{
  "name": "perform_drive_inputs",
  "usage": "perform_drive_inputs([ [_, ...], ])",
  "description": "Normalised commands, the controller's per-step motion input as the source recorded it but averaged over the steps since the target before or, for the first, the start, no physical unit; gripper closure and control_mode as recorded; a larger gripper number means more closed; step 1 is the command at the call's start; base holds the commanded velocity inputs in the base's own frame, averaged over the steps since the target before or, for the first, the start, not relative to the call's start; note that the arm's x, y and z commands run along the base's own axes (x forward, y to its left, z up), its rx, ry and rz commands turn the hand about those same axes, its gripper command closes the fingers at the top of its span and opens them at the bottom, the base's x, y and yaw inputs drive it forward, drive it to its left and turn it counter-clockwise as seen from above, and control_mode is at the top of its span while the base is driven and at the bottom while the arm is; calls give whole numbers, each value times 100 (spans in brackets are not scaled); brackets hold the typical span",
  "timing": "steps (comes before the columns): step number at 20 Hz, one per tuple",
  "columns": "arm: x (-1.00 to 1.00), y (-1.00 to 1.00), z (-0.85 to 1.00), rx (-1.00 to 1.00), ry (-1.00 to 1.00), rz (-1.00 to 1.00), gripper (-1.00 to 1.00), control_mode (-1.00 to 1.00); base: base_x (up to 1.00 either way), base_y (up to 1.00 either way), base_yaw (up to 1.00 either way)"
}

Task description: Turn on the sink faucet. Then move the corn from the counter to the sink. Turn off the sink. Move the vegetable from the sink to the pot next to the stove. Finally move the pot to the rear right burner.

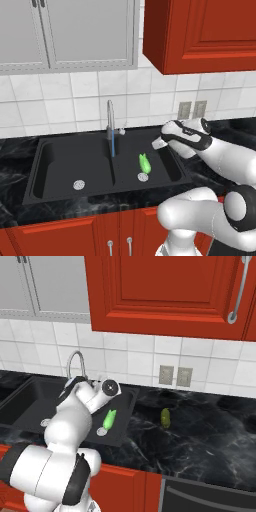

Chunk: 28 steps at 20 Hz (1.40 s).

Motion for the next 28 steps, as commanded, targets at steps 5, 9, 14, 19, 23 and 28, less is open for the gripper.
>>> perform_drive_inputs([
  [5,25,0,-3,4,-10,13,-100,-100,0,0,0],
  [9,27,0,-5,4,-10,14,-100,-100,0,0,0],
  [14,22,1,-3,2,0,13,-100,-100,0,0,0],
  [19,26,4,5,3,0,10,-100,-100,0,0,0],
  [23,36,1,0,5,0,8,-100,-100,0,0,0],
  [28,34,6,0,6,0,6,-100,-100,0,0,0],
])
